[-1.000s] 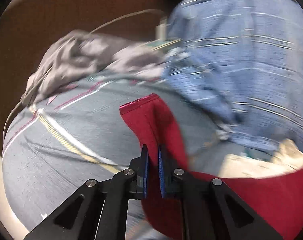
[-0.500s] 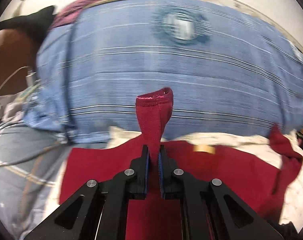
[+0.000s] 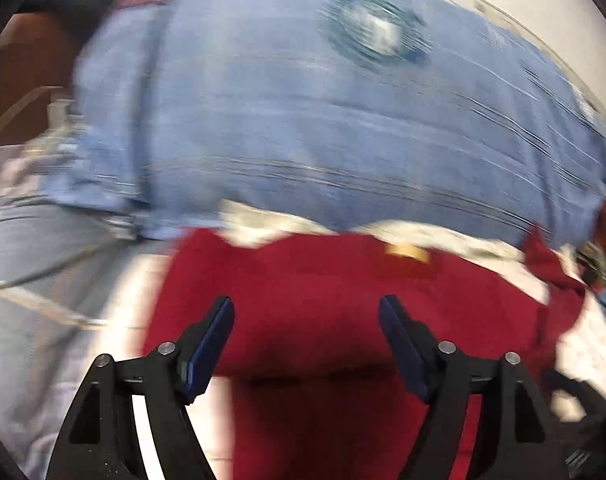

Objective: Fold small clothes

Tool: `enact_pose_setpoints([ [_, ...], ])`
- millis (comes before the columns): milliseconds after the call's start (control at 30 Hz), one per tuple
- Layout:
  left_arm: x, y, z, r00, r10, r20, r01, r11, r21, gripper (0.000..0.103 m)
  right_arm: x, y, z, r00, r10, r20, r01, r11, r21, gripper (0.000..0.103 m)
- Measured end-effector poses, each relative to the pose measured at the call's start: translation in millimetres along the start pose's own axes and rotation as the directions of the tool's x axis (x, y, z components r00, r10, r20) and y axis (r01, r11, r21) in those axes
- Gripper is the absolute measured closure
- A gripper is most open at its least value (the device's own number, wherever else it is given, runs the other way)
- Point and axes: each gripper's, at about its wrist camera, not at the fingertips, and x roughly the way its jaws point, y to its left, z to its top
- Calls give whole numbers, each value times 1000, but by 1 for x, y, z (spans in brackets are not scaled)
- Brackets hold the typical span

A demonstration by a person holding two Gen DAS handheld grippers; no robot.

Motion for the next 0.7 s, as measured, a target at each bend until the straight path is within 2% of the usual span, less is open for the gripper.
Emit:
enact_pose_setpoints([
  [33,-4,20,-2,997,73,19,-73,997,-23,28,2,2,4,1000,4,2,-4,1000,-8,1],
  [67,-5,34,-4,993,117,24,-115,992,-47,28,5,5,10,1000,15,4,-15,1000,-16,1],
  [133,-1,58,-8,985,168,24,-165,980,-110,28,20,10,27,1000,23,-8,-23,999,-25,2],
  [200,13,87,-12,979,203,-18,-202,962,-184,28,48,19,46,998,-5,-55,2,999,-51,7],
  [267,21,96,-13,977,209,-49,-215,949,-231,28,74,25,57,993,-2,-115,-5,998,-58,21],
  [367,41,110,-4,969,241,-59,-248,931,-268,28,126,29,63,972,3,-235,-13,999,-41,35],
  [400,43,115,-2,967,247,-56,-253,926,-280,28,137,30,61,969,-17,-247,7,999,-41,39],
  [433,42,110,-3,967,247,-54,-252,925,-285,28,138,32,60,977,-31,-212,20,998,-55,42],
  [467,42,110,-2,968,245,-52,-249,924,-291,28,136,37,61,983,-54,-175,39,995,-89,60],
  [567,37,105,-6,968,248,-45,-251,927,-280,28,122,45,61,989,-55,-138,36,990,-134,100],
  [633,39,100,-7,969,244,-40,-246,930,-273,28,105,42,65,994,-36,-100,22,990,-142,100],
  [700,37,102,-11,971,235,-34,-236,934,-269,28,78,34,70,998,-62,-20,58,987,-149,100],
])
